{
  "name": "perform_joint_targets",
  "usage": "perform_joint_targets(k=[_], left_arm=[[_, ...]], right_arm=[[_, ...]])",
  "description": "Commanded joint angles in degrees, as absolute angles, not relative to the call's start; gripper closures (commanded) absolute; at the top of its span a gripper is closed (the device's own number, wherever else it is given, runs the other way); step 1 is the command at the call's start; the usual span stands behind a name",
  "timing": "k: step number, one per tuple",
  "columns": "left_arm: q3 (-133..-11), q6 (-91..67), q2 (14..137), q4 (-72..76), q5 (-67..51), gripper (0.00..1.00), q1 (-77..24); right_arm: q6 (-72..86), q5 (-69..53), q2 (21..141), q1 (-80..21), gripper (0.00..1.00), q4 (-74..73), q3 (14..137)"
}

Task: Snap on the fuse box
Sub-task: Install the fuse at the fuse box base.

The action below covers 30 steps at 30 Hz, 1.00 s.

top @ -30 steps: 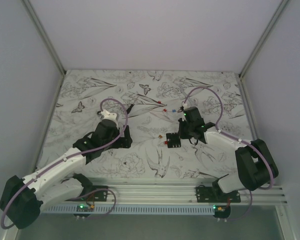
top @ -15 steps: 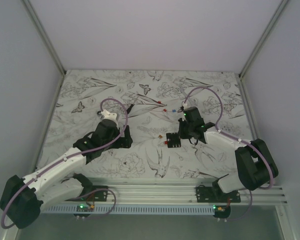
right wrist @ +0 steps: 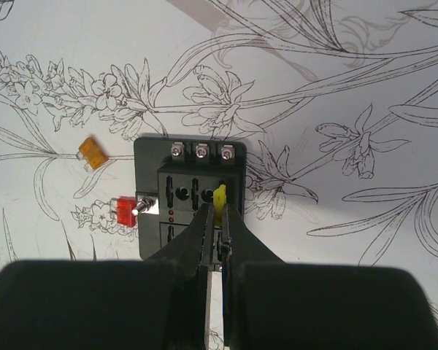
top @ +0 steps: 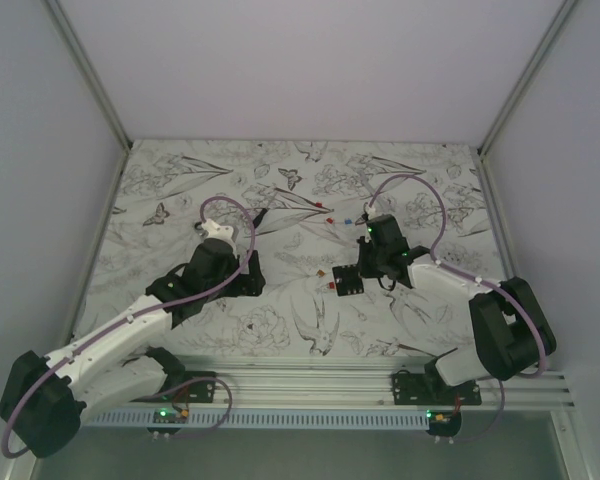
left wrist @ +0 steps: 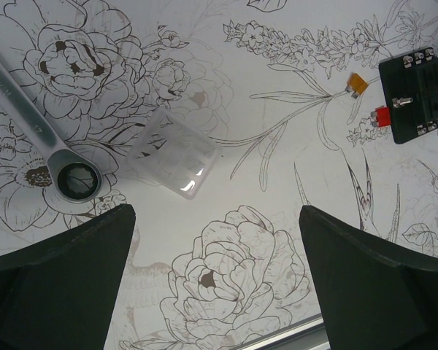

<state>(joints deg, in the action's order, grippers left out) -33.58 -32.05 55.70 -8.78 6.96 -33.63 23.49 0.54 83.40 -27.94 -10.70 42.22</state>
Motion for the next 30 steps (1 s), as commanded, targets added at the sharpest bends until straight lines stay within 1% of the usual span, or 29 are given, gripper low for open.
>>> perform_joint_targets(k=[1,6,10,13,16,20,23,30], left_arm=[[-34.1,-32.67,55.11,-7.86,6.63,0.0,-33.22],[-34.1,-32.91,55.24,-7.77,6.62,0.0,-33.2],[-34.1,-32.96,55.37,-7.71,6.44,0.0,-33.22],[-34.1,-32.98,55.46,-7.62,6.37,0.0,-33.22],[-34.1,-32.95,55.62,-7.55,6.1,0.0,-33.22],[-33.99,-32.96,55.64,-7.38,5.94,0.0,-33.22],[-33.94,-32.95,55.56,-7.31,5.89,0.0,-33.22],[-33.99,-32.96,55.63,-7.25,5.98,0.0,-33.22]], right_arm=[[24.35,3.56,83.96,-28.18,1.0,-9.64,41.58],[23.6,4.51,84.84,-28.94,1.0,-10.66,41.94],[22.39,2.02,85.68,-29.09,1.0,-12.48,43.34],[22.12,0.7,85.33,-29.08,0.98,-13.26,43.56],[21.33,-0.51,85.87,-29.07,0.93,-14.92,44.54],[20.91,0.65,86.18,-29.09,0.89,-15.88,44.99],[20.77,0.95,85.55,-29.24,0.84,-16.04,45.17],[20.44,2.47,84.65,-30.09,0.78,-16.5,46.08]])
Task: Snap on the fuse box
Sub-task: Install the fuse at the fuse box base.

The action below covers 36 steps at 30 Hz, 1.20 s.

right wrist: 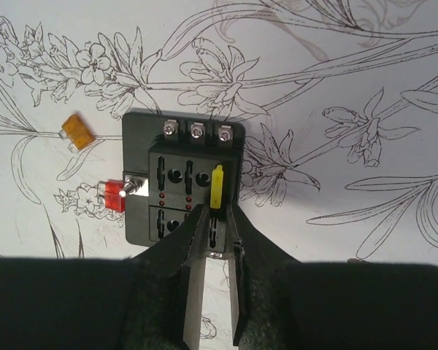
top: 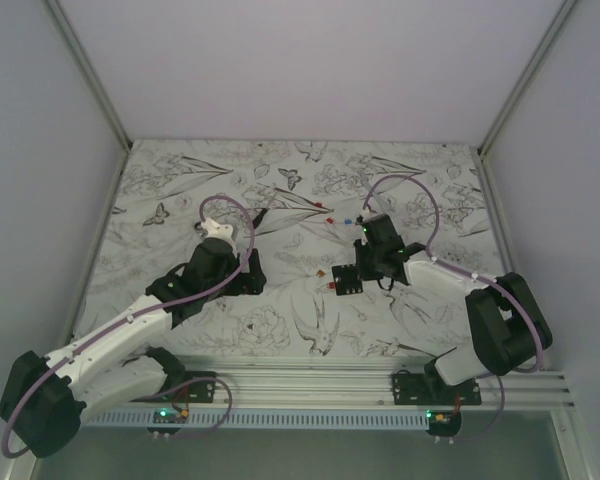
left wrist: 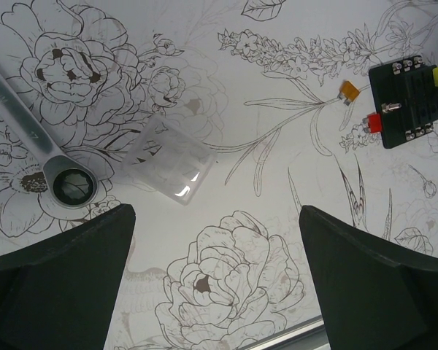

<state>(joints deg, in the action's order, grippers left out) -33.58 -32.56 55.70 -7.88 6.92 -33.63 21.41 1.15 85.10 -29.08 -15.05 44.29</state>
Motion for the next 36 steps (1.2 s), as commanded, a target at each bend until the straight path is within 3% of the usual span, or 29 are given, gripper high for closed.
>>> perform_joint_targets(k=[1,12,24,36], left_arm=[[-34.01,-32.96,55.63,-7.25,6.0,0.0,-33.18],[-33.75,-32.93,55.55,-7.21,5.91,0.0,-33.22],[-33.73,-32.91,55.55,-7.2,5.94,0.0,-33.22],[-34.1,-32.69,55.96,-7.02,5.74,0.0,-33.2]], right_arm=[[20.38,2.66,84.6,-30.31,0.76,-16.59,46.28],[20.84,8.19,84.11,-31.55,0.6,-17.52,48.72],[22.42,13.19,87.09,-33.63,0.72,-21.0,52.57],[22.66,13.01,88.21,-34.05,0.77,-21.63,52.82]])
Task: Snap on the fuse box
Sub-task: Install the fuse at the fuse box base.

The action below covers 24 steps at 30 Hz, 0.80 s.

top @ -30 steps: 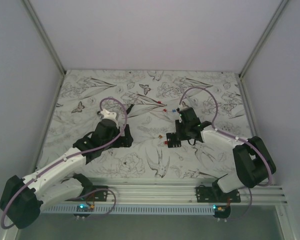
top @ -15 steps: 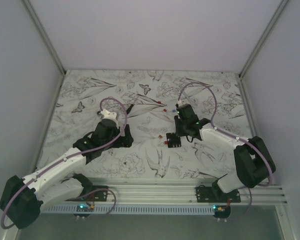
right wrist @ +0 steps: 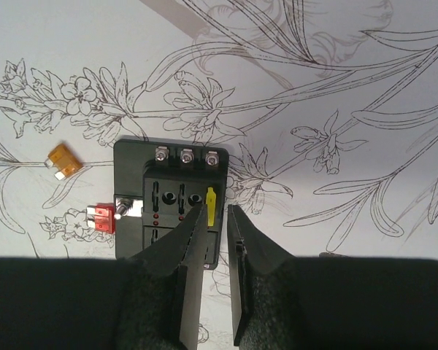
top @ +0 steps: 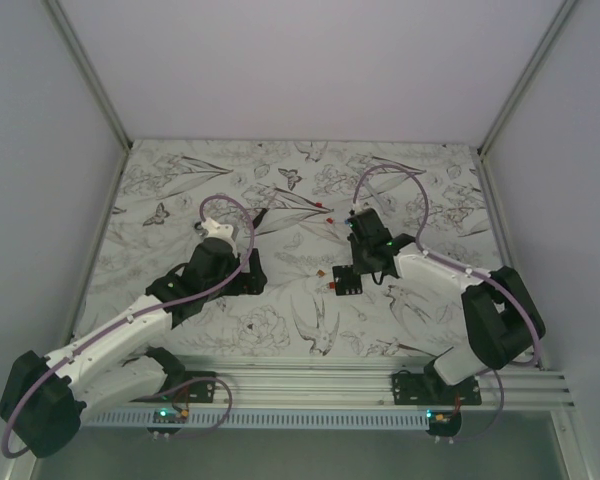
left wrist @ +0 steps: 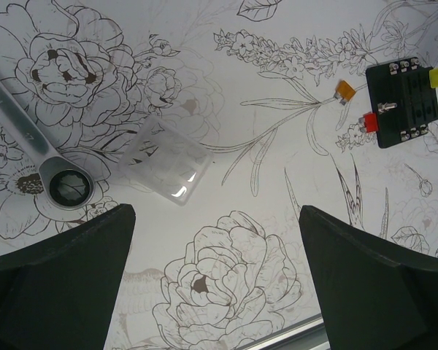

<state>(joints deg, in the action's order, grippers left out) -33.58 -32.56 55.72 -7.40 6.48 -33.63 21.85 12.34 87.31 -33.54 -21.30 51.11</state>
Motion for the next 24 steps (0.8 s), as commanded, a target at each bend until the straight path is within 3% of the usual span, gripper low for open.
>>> perform_joint_targets(k=[1,9,16,24], left_arm=[[-34.08,-32.67,55.98,-7.02,5.75,0.0,-33.22],[-34.1,-32.62,55.9,-6.94,5.67,0.0,-33.22],[-34.1,-32.65,55.99,-6.92,5.63,0.0,-33.22],[-33.9,-32.68,55.73,-6.87,5.65,0.0,-33.22]], right_arm=[[22.63,12.89,88.29,-34.1,0.77,-21.6,52.87],[22.61,12.17,89.37,-34.17,0.81,-21.27,52.98],[22.51,12.41,89.39,-34.71,0.93,-21.9,53.54],[22.18,16.0,93.76,-37.16,0.96,-25.09,54.97]])
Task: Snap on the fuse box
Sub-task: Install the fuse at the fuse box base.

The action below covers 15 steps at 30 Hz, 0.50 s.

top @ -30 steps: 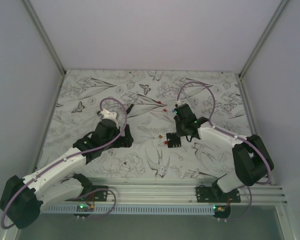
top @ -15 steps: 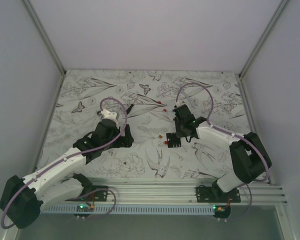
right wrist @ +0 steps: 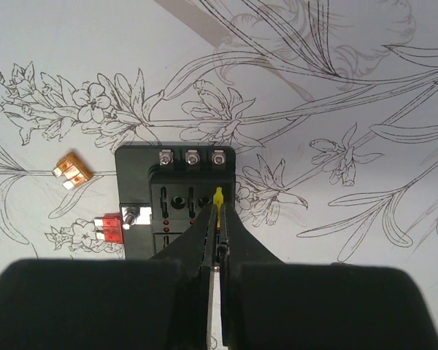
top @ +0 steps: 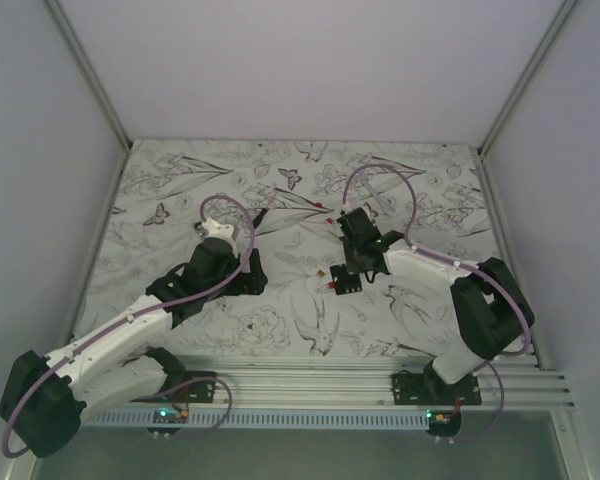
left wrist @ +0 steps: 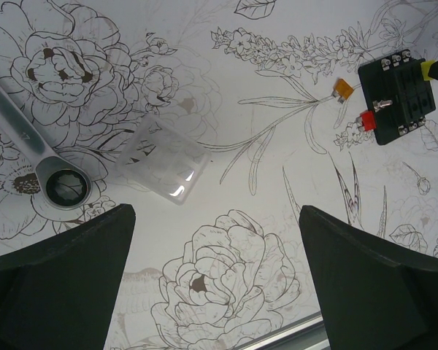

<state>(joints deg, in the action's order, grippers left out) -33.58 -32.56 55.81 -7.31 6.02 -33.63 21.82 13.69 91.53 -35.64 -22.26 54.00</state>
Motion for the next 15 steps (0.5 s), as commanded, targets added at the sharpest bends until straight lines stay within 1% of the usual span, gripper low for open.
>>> perform_joint_targets(k=[1,6,9,15], left_arm=[[-33.92,-32.68,55.66,-6.92,5.67,0.0,-33.22],[-33.6,-32.64,55.01,-6.92,5.87,0.0,-33.22],[-33.46,-32.59,54.82,-6.91,5.97,0.0,-33.22],[-33.57,-32.68,55.47,-6.94,5.86,0.0,-33.19]], right_arm=[[22.22,16.26,94.23,-37.16,0.97,-25.32,54.87],[22.55,14.99,96.81,-35.88,1.0,-26.78,54.08],[22.1,11.06,99.03,-33.57,1.0,-27.58,54.07],[20.38,9.2,104.36,-32.61,1.0,-31.3,57.08]])
